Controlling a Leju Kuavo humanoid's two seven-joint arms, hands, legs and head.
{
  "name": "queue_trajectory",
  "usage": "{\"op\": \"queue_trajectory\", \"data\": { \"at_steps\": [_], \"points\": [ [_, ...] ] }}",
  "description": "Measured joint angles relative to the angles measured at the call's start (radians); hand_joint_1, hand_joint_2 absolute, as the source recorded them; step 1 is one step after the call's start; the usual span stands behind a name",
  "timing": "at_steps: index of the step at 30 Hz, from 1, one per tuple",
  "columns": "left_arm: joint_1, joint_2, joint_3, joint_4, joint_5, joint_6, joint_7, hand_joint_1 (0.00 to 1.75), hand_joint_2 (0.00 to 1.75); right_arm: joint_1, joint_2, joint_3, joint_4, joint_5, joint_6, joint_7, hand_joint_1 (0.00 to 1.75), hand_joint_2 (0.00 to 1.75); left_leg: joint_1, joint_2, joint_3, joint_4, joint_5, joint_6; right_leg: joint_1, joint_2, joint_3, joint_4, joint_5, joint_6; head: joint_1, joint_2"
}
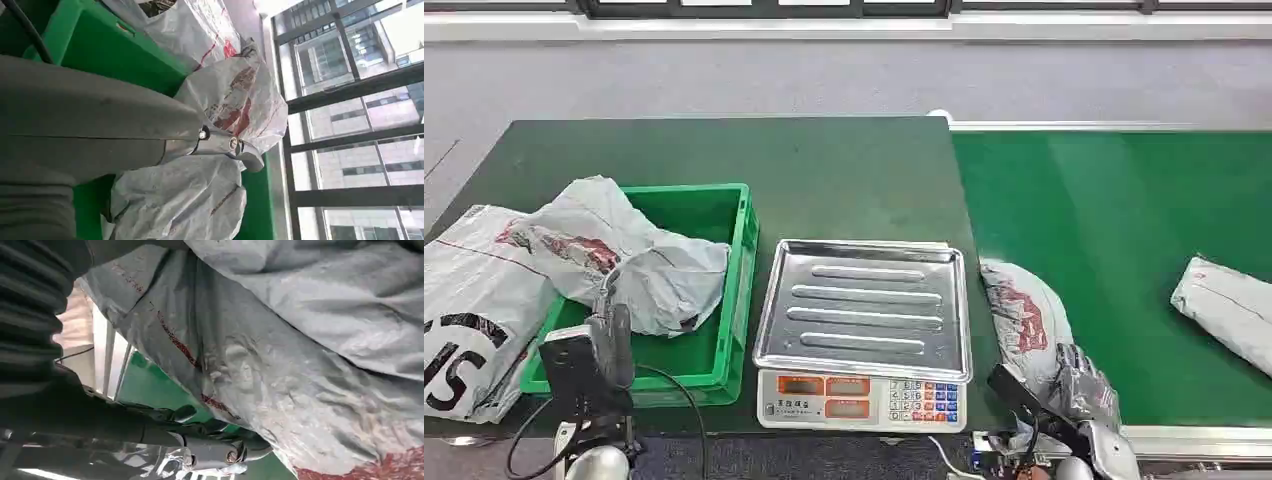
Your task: Moved the parcel from conveyor to table for the left to box.
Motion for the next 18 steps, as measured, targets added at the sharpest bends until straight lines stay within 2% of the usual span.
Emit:
{"op": "queue_trajectory", "data": {
  "at_steps": [1,8,18],
  "points": [
    [0.000,0.000,0.000,0.000,-0.002,0.000,0.000,0.00,0.00,-0.003,0.000,0.000,0.005,0.001,-0.007,-0.002,1.75,1.75,0.000,0.000,0.000,0.000,0.000,0.000,0.000,0.000,0.000,0.000,0.000,0.000,0.000,0.000],
    [0.014,0.000,0.000,-0.013,-0.005,0.002,0.000,0.00,0.00,-0.016,0.009,0.000,0.025,0.055,-0.088,-0.021,1.75,1.75,0.000,0.000,0.000,0.000,0.000,0.000,0.000,0.000,0.000,0.000,0.000,0.000,0.000,0.000],
    [0.031,-0.004,0.000,-0.037,0.006,0.002,0.000,0.00,0.00,-0.030,0.038,0.006,0.035,0.072,-0.119,-0.017,1.75,1.75,0.000,-0.001,0.000,0.000,0.000,0.000,0.000,-0.001,0.001,0.000,0.000,0.000,0.000,0.000]
  ]
}}
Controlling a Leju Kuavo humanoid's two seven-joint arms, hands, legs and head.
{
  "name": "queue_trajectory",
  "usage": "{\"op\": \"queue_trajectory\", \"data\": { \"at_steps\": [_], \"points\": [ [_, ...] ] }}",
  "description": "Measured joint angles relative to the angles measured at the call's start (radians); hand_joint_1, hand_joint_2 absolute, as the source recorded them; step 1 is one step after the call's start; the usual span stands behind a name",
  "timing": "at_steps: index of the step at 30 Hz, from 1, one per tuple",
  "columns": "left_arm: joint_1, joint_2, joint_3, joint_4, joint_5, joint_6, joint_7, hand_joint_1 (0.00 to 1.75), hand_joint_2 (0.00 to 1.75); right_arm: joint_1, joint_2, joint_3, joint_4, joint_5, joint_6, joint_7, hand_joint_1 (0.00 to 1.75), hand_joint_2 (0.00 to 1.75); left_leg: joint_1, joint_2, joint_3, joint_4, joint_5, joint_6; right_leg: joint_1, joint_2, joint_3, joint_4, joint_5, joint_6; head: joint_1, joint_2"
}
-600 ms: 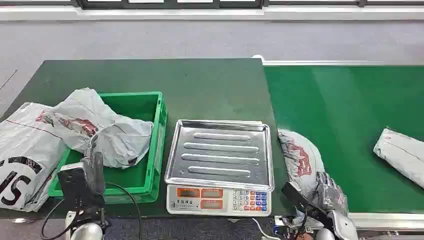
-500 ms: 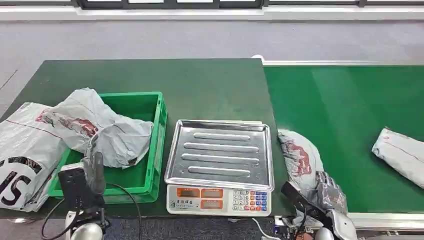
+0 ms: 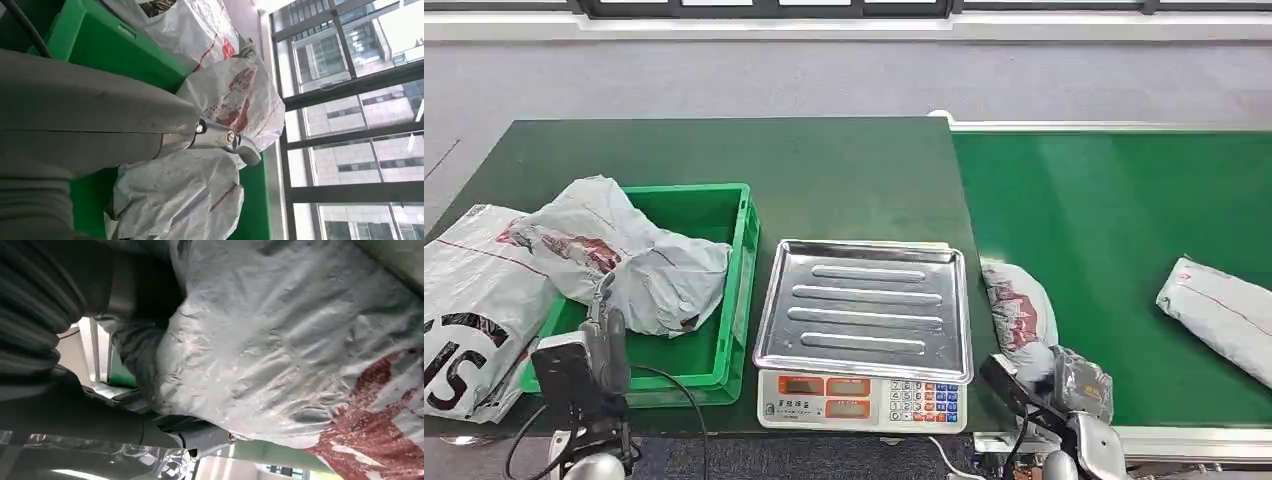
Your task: Moved the parcel from conveyor to table for the left to box.
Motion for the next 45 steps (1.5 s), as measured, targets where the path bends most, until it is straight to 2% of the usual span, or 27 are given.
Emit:
{"op": "queue_trajectory", "data": {
  "at_steps": [4,8,11,16,23,32,35,41,45],
  "points": [
    [0.004,-0.001,0.000,-0.003,0.010,-0.003,-0.001,0.00,0.00,-0.002,0.013,0.000,0.008,0.000,-0.021,-0.009,1.75,1.75,0.000,0.000,0.000,0.000,0.000,0.000,0.000,0.000,0.000,0.000,-0.001,0.000,0.000,0.000],
    [0.024,-0.002,0.001,-0.011,0.019,0.005,-0.011,0.00,0.00,0.005,0.024,0.001,0.011,-0.020,-0.199,-0.029,1.75,1.75,0.000,0.000,-0.001,0.000,0.000,0.000,0.000,0.000,-0.001,0.000,-0.001,0.000,0.000,0.000],
    [0.057,-0.006,0.010,-0.032,0.021,0.010,-0.037,0.00,0.00,0.045,0.022,-0.004,-0.100,-0.047,-0.272,-0.048,1.75,1.75,-0.001,-0.003,-0.004,0.000,0.000,0.000,-0.002,-0.003,-0.004,0.001,-0.001,0.000,0.000,0.000],
    [0.083,-0.013,0.018,-0.046,0.029,0.013,-0.052,0.00,0.00,0.053,0.010,-0.038,-0.273,-0.065,-0.277,-0.058,1.75,1.75,-0.001,-0.003,-0.004,0.000,0.000,0.000,-0.001,-0.002,-0.004,0.000,-0.001,0.000,0.000,0.000],
    [0.087,-0.014,0.018,-0.046,0.043,0.010,-0.059,0.00,0.00,0.071,0.006,-0.058,-0.362,-0.059,-0.352,-0.075,1.75,1.75,-0.001,-0.002,-0.004,0.000,-0.001,0.000,-0.001,-0.002,-0.004,0.000,-0.001,0.000,0.000,0.000],
    [0.076,-0.015,0.018,-0.034,0.050,0.005,-0.063,0.00,0.00,0.107,-0.002,-0.091,-0.491,-0.074,-0.354,-0.079,1.75,1.75,-0.001,-0.001,-0.003,0.000,-0.001,0.000,-0.001,-0.002,-0.004,0.000,-0.001,0.000,0.000,0.000],
    [0.073,-0.016,0.018,-0.032,0.050,0.005,-0.061,0.00,0.00,0.108,-0.002,-0.092,-0.515,-0.068,-0.388,-0.100,1.75,1.75,-0.001,0.000,-0.003,0.000,-0.001,0.000,-0.001,-0.001,-0.004,0.000,-0.001,0.000,0.000,0.000],
    [0.064,-0.021,0.018,-0.019,0.049,0.007,-0.072,0.00,0.00,0.047,-0.004,-0.064,-0.547,-0.027,-0.591,-0.181,1.75,1.75,-0.001,0.002,-0.003,0.000,0.000,0.000,-0.001,0.000,-0.004,0.001,-0.001,0.000,0.000,0.000],
    [0.043,-0.026,0.013,0.002,0.050,0.010,-0.083,0.00,0.00,-0.061,-0.009,0.014,-0.544,-0.005,-0.620,-0.210,1.75,1.75,-0.001,0.003,-0.002,0.000,0.000,0.000,-0.001,0.001,-0.003,0.001,0.000,0.000,0.000,0.000]
  ]
}}
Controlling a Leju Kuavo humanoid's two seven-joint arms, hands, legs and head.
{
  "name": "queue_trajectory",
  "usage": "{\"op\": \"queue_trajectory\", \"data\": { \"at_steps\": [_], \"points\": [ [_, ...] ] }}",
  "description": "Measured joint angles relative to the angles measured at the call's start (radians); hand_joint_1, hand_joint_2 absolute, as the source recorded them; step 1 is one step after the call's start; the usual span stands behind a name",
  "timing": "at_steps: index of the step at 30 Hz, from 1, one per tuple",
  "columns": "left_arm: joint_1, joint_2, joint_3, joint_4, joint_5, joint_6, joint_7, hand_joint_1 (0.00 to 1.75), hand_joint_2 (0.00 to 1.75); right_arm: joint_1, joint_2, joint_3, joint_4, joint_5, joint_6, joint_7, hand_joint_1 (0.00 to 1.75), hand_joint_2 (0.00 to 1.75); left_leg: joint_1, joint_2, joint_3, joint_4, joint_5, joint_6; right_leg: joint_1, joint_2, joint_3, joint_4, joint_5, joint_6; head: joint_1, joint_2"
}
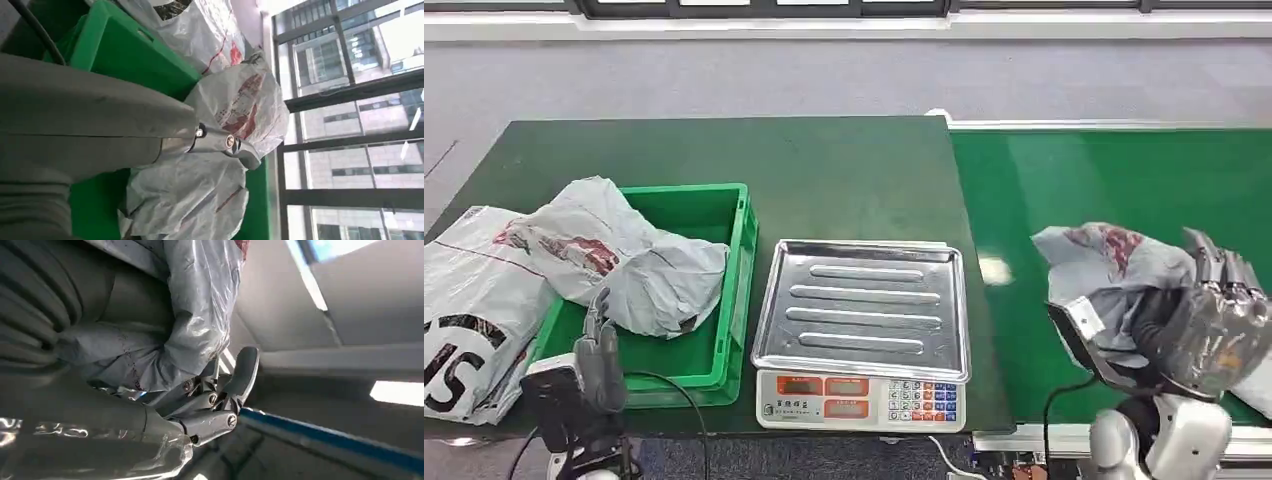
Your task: Moved the parcel from conveyor to table for the left to box.
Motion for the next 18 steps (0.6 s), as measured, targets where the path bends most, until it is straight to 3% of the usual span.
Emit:
{"op": "queue_trajectory", "data": {
  "at_steps": [11,18],
  "points": [
    [-0.042,-0.003,-0.014,0.046,0.013,0.000,-0.017,0.00,0.00,-0.253,-0.017,0.249,0.092,-0.021,0.060,-0.021,1.75,1.75,0.000,-0.001,0.000,0.000,0.002,-0.001,0.000,0.000,0.000,0.001,0.001,0.000,0.000,0.000],
    [-0.083,-0.003,-0.033,0.080,0.024,-0.007,-0.021,0.00,0.00,-0.320,0.018,0.401,0.219,-0.108,0.108,-0.072,1.75,1.75,0.001,-0.002,-0.001,0.000,0.002,-0.001,0.000,0.000,0.000,0.001,0.001,0.000,0.000,0.000]
  ]
}}
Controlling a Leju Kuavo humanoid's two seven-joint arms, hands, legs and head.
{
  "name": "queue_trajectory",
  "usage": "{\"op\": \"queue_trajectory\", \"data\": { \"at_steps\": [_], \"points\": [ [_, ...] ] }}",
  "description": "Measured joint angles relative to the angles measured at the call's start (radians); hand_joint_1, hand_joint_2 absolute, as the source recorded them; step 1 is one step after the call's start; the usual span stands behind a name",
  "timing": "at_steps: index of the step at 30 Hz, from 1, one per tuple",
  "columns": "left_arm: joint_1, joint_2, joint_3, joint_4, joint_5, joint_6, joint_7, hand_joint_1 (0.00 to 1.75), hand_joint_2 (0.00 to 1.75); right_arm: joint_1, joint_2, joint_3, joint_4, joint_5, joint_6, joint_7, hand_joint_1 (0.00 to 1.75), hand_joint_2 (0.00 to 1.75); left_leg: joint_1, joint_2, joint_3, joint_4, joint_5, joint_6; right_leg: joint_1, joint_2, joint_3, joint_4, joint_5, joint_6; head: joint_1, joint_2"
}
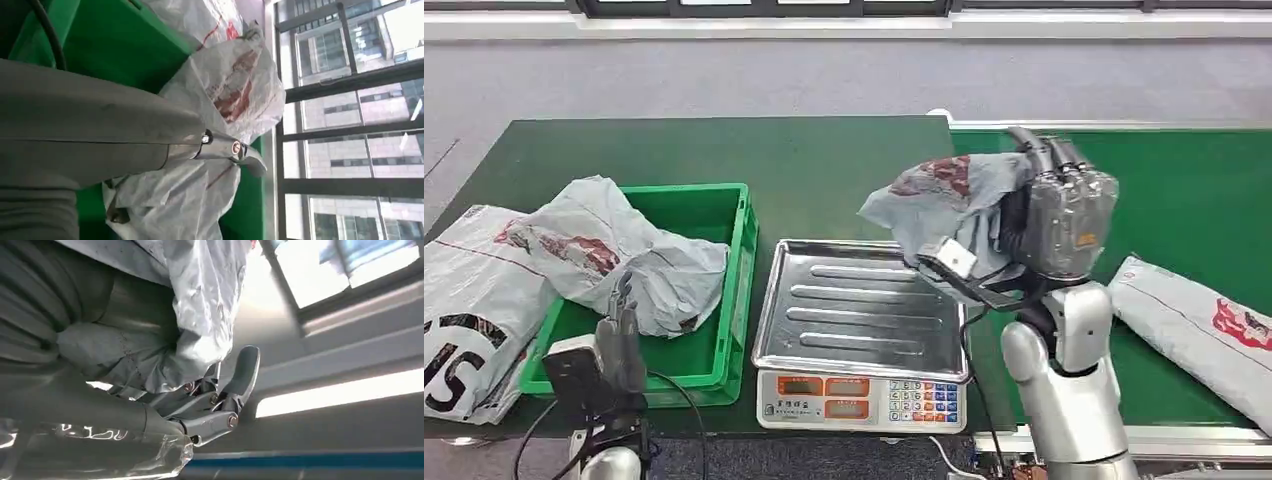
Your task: Moved the parcel from conveyor to table for the left to box.
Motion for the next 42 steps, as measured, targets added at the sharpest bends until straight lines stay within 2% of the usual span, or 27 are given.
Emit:
{"op": "queue_trajectory", "data": {
  "at_steps": [6,16,17,18,21,28,29,33,40,41,42],
  "points": [
    [-0.013,0.003,-0.008,0.015,0.018,0.006,0.000,0.00,0.00,-0.012,0.034,0.122,0.111,-0.062,0.018,-0.022,1.75,1.75,0.000,0.000,0.000,0.000,0.000,0.000,0.000,0.000,0.000,0.000,0.000,0.000,0.000,0.000],
    [0.004,0.008,-0.011,0.015,0.035,0.024,-0.003,0.00,0.00,-0.012,0.104,0.204,0.301,-0.149,0.011,-0.081,1.75,1.75,0.000,0.000,0.000,0.000,0.000,0.000,0.000,0.000,0.000,0.000,0.000,0.000,0.000,0.000],
    [0.006,0.009,-0.011,0.015,0.035,0.025,-0.003,0.00,0.00,-0.012,0.108,0.204,0.310,-0.149,0.011,-0.081,0.19,1.75,0.000,0.000,0.000,0.000,0.000,0.000,0.000,0.000,0.000,0.000,0.000,0.000,0.000,0.000],
    [0.007,0.009,-0.011,0.015,0.035,0.025,-0.003,0.00,0.00,-0.014,0.112,0.205,0.317,-0.150,0.013,-0.080,0.00,1.75,0.000,0.000,0.000,0.000,0.000,0.000,0.000,0.000,0.000,0.000,0.000,0.000,0.000,0.000],
    [0.009,0.011,-0.011,0.014,0.035,0.027,-0.005,0.00,0.00,-0.021,0.117,0.211,0.334,-0.149,0.020,-0.072,0.00,1.75,0.000,0.000,0.000,0.000,0.000,0.000,0.000,0.000,0.000,0.000,0.000,0.000,0.000,0.000],
    [0.033,0.018,-0.012,-0.002,0.035,0.021,-0.010,0.00,0.00,-0.010,0.116,0.212,0.300,-0.094,0.047,0.017,0.00,1.75,0.000,0.000,0.001,0.000,0.000,0.000,0.000,0.000,0.000,0.000,0.000,0.000,0.000,0.000],
    [0.038,0.019,-0.012,-0.006,0.035,0.010,-0.011,0.00,0.00,-0.002,0.114,0.212,0.281,-0.095,0.060,0.028,0.00,0.00,0.000,0.000,0.001,0.000,0.000,0.000,0.000,0.000,0.000,0.000,0.000,0.000,0.000,0.000],
    [0.060,0.022,-0.012,-0.021,0.035,-0.036,-0.012,0.00,0.00,0.049,0.085,0.210,0.162,-0.167,0.180,0.063,0.00,0.00,0.000,0.000,0.001,0.000,0.000,0.000,0.000,0.000,0.000,0.000,0.000,0.000,0.000,0.000],
    [0.080,0.026,-0.021,-0.036,0.078,-0.146,0.002,0.00,0.00,0.112,0.026,0.186,-0.041,-0.513,0.483,0.014,0.00,0.00,0.000,0.001,0.000,0.000,-0.001,0.000,0.000,0.000,-0.001,0.000,0.000,0.000,0.000,0.000],
    [0.080,0.027,-0.021,-0.037,0.090,-0.157,0.002,0.00,0.00,0.115,0.014,0.180,-0.057,-0.569,0.525,-0.004,0.00,1.75,0.000,0.001,0.000,0.000,-0.001,0.000,0.000,0.000,-0.001,0.000,0.000,0.000,0.000,0.000],
    [0.080,0.028,-0.021,-0.037,0.092,-0.165,0.002,0.00,0.00,0.120,0.005,0.175,-0.070,-0.607,0.552,-0.019,0.00,1.75,0.000,0.001,0.000,0.000,-0.001,0.000,0.000,0.000,-0.001,0.000,0.000,0.000,0.000,0.000]
  ]
}}
